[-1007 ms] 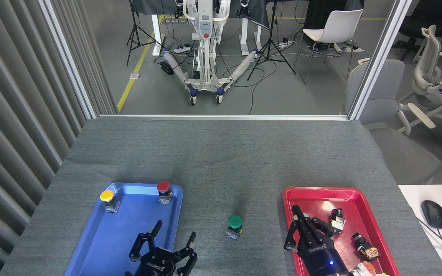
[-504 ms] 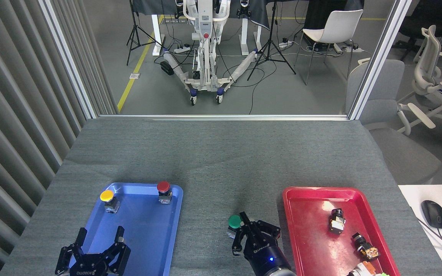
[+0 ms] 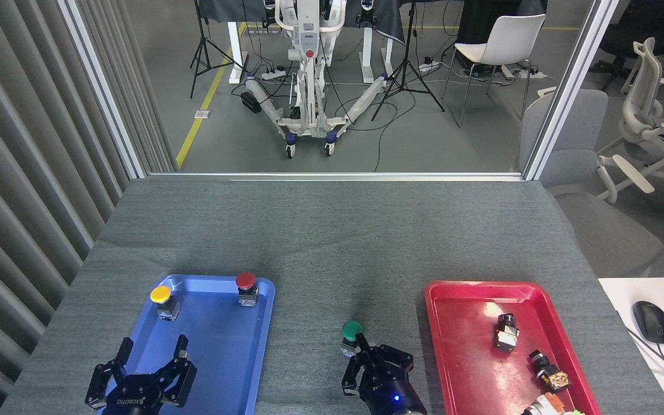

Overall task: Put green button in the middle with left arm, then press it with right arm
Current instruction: 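Move the right hand onto the green button and press it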

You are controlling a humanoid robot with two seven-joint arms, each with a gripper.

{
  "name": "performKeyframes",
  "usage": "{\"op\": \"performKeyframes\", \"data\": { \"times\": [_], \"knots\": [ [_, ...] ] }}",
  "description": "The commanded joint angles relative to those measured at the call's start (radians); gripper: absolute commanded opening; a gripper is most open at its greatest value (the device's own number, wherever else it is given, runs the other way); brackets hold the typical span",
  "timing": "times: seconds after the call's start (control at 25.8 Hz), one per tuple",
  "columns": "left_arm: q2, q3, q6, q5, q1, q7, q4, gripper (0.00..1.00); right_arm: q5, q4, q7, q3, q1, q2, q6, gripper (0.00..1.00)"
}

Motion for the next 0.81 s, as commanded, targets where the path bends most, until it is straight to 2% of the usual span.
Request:
{"op": "performKeyframes", "data": {
  "times": [0.0,0.35,0.77],
  "knots": [
    [0.007,0.004,0.003,0.000,-0.004,-0.007,0.002,0.99,-0.001,-0.010,-0.005,0.000,0.006,-0.002,0.000,0.00],
    [0.033,0.078,0.001,0.000,-0.038,-0.007,0.073,0.99,-0.008,-0.028,-0.005,-0.001,-0.007,-0.005,-0.008,0.00],
    [0.033,0.081,0.006,0.000,-0.059,-0.009,0.099,0.99,-0.005,0.002,-0.005,-0.003,-0.006,0.016,0.003,0.00]
  ]
}}
